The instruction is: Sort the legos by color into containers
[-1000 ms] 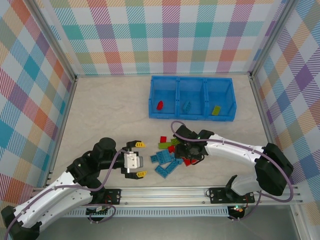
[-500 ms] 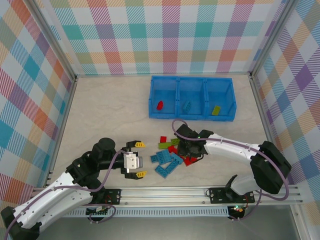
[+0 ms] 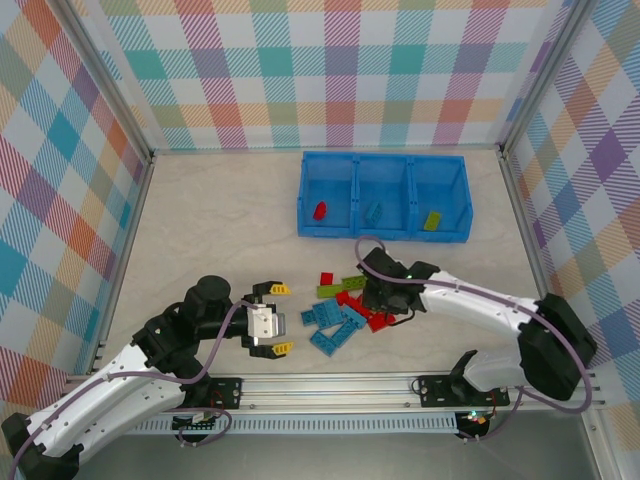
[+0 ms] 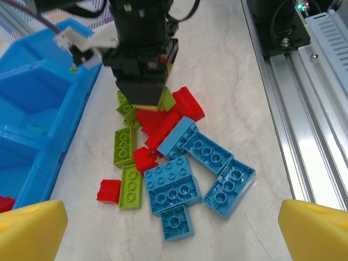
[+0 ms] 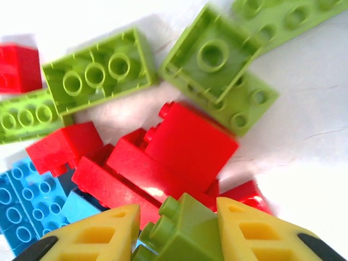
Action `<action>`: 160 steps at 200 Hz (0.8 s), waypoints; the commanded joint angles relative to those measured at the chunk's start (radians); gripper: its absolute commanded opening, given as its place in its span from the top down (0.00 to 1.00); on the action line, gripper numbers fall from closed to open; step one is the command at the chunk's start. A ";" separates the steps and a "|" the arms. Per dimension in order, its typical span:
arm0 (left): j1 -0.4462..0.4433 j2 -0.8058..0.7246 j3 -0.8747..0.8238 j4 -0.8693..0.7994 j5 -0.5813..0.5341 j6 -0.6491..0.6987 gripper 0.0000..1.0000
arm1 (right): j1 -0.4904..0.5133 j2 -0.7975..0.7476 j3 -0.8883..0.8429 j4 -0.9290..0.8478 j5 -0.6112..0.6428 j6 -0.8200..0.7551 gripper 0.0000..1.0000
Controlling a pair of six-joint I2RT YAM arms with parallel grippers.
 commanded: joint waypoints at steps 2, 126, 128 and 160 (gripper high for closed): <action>0.006 -0.019 -0.010 0.006 0.045 0.016 0.00 | -0.095 -0.110 0.050 -0.069 0.078 -0.083 0.70; 0.009 -0.030 -0.005 0.207 -0.289 -0.340 0.00 | -0.694 0.360 0.441 0.264 0.096 -0.498 0.70; 0.009 -0.030 -0.005 0.208 -0.290 -0.341 0.00 | -0.697 0.369 0.446 0.265 0.095 -0.499 0.69; 0.008 -0.028 -0.014 0.218 -0.273 -0.346 0.00 | -0.722 0.462 0.527 0.214 0.068 -0.513 0.55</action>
